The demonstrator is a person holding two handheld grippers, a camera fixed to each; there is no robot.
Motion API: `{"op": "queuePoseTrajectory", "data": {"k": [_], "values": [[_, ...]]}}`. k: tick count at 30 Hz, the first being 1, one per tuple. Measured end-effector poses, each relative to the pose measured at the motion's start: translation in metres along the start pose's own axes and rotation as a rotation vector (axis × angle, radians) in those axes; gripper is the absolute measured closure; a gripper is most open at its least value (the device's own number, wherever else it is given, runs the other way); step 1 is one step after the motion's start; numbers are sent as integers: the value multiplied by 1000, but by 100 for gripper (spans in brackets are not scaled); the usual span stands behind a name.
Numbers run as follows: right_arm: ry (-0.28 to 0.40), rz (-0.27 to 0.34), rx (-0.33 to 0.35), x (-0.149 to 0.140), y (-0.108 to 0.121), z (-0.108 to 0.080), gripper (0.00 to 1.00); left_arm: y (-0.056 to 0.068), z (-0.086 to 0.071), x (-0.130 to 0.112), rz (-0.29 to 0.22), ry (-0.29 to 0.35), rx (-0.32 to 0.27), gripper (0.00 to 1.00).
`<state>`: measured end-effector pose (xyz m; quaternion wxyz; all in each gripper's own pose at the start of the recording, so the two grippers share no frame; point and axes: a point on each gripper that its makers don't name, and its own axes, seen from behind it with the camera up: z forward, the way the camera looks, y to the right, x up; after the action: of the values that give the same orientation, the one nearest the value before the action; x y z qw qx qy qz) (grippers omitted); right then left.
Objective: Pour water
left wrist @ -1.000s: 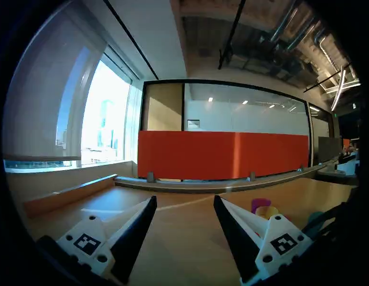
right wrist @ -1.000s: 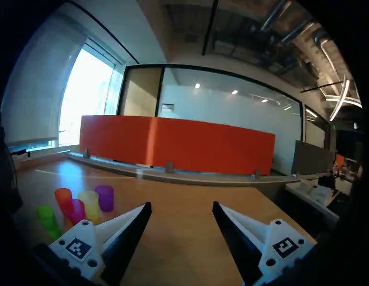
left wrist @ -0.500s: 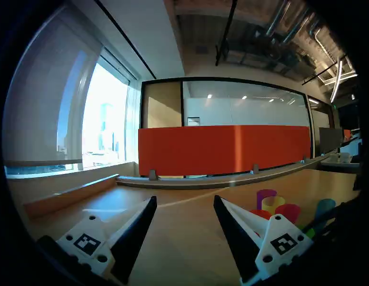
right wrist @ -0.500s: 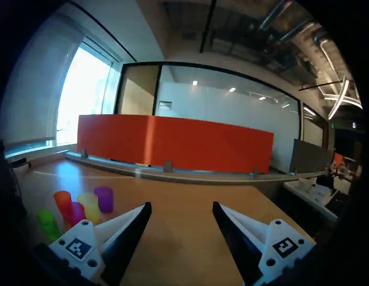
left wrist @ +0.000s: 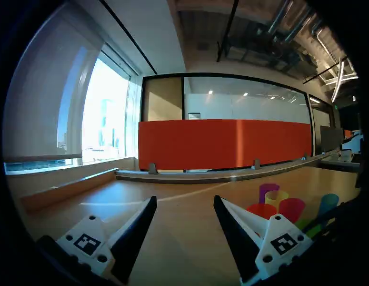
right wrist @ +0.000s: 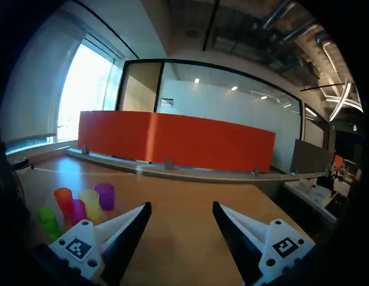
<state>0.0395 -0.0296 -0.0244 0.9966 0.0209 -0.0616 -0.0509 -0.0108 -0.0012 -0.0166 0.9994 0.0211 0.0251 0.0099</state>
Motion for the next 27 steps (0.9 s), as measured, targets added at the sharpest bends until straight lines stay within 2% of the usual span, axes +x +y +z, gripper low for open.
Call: {"op": "queuePoseTrajectory", "data": {"k": [12, 27], "values": [[-9, -14, -2, -2, -1, 1, 0, -5, 7, -12, -8, -19, 8, 12], [-7, -28, 2, 1, -3, -2, 0, -5, 10, -18, -9, -39, 5, 12]]}}
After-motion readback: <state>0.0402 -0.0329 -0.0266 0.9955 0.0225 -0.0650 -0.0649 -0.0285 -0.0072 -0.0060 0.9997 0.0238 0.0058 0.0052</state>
